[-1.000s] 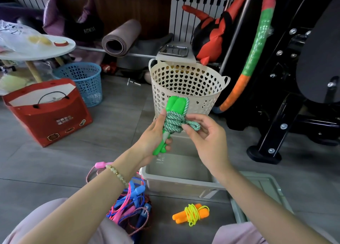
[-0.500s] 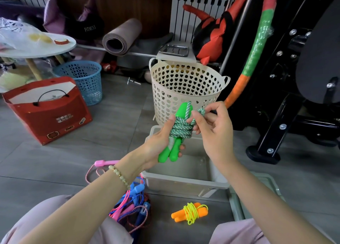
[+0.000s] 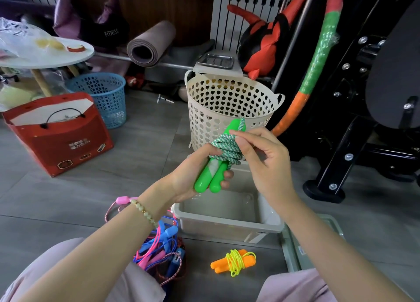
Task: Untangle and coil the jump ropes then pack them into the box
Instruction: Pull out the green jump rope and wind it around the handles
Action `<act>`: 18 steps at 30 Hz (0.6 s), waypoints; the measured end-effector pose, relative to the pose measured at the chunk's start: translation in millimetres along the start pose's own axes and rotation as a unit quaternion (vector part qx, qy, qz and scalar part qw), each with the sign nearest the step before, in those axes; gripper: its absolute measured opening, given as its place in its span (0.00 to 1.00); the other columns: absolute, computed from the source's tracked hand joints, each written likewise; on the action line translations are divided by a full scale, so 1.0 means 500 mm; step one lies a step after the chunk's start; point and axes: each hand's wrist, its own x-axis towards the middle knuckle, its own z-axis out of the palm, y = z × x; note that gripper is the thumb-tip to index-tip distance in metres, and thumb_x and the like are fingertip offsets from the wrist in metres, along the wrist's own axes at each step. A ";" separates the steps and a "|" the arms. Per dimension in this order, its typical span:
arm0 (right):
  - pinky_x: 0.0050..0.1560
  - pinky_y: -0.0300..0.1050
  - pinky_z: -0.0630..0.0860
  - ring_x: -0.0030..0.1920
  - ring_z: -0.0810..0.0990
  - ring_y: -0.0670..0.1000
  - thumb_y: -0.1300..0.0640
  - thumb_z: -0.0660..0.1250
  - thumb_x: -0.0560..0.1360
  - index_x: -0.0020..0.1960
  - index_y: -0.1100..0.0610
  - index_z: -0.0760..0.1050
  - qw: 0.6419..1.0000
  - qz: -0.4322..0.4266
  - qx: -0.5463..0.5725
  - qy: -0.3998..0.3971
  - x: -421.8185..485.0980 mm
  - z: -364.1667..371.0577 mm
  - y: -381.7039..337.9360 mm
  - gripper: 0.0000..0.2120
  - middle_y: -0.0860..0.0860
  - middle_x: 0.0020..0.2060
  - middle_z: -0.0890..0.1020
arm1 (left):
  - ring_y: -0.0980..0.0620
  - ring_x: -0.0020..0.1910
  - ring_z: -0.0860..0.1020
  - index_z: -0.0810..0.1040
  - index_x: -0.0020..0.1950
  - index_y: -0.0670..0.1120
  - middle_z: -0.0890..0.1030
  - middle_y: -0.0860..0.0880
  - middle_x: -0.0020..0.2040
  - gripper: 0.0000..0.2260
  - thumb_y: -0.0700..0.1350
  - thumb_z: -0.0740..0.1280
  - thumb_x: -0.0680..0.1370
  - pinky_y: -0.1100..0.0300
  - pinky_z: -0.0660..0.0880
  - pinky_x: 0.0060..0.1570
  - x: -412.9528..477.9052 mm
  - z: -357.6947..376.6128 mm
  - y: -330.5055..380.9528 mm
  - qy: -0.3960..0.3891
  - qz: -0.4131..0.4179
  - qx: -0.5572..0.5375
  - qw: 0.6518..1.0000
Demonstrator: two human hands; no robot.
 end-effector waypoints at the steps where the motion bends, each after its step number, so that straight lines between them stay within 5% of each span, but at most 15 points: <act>1: 0.44 0.49 0.76 0.43 0.78 0.51 0.60 0.65 0.77 0.54 0.57 0.81 1.000 0.003 0.006 -0.003 -0.001 -0.001 -0.002 0.08 0.51 0.43 0.78 | 0.53 0.31 0.71 0.70 0.52 0.43 0.69 0.47 0.39 0.13 0.48 0.60 0.71 0.62 0.69 0.29 0.001 -0.002 -0.001 0.009 0.005 0.009 1.000; 6: 0.41 0.43 0.76 0.40 0.79 0.50 0.60 0.69 0.74 0.47 0.57 0.82 1.000 0.010 0.004 -0.004 0.006 -0.007 -0.013 0.04 0.49 0.40 0.80 | 0.51 0.30 0.72 0.67 0.60 0.43 0.74 0.48 0.35 0.21 0.54 0.63 0.73 0.60 0.70 0.27 0.007 -0.011 -0.009 0.080 0.029 0.097 0.992; 10: 0.39 0.35 0.72 0.37 0.78 0.44 0.61 0.71 0.73 0.44 0.55 0.82 0.998 0.064 -0.003 -0.006 0.004 -0.007 -0.011 0.03 0.44 0.37 0.80 | 0.51 0.33 0.72 0.63 0.62 0.45 0.72 0.45 0.42 0.20 0.54 0.63 0.77 0.60 0.72 0.28 0.009 -0.014 -0.020 0.113 0.060 0.136 0.982; 18: 0.43 0.45 0.79 0.41 0.81 0.46 0.59 0.70 0.74 0.46 0.59 0.83 0.994 -0.003 -0.110 0.012 -0.012 0.009 -0.005 0.05 0.49 0.41 0.81 | 0.52 0.32 0.71 0.60 0.61 0.41 0.69 0.43 0.41 0.22 0.57 0.58 0.79 0.61 0.71 0.28 0.018 -0.012 -0.022 0.126 0.071 0.162 0.976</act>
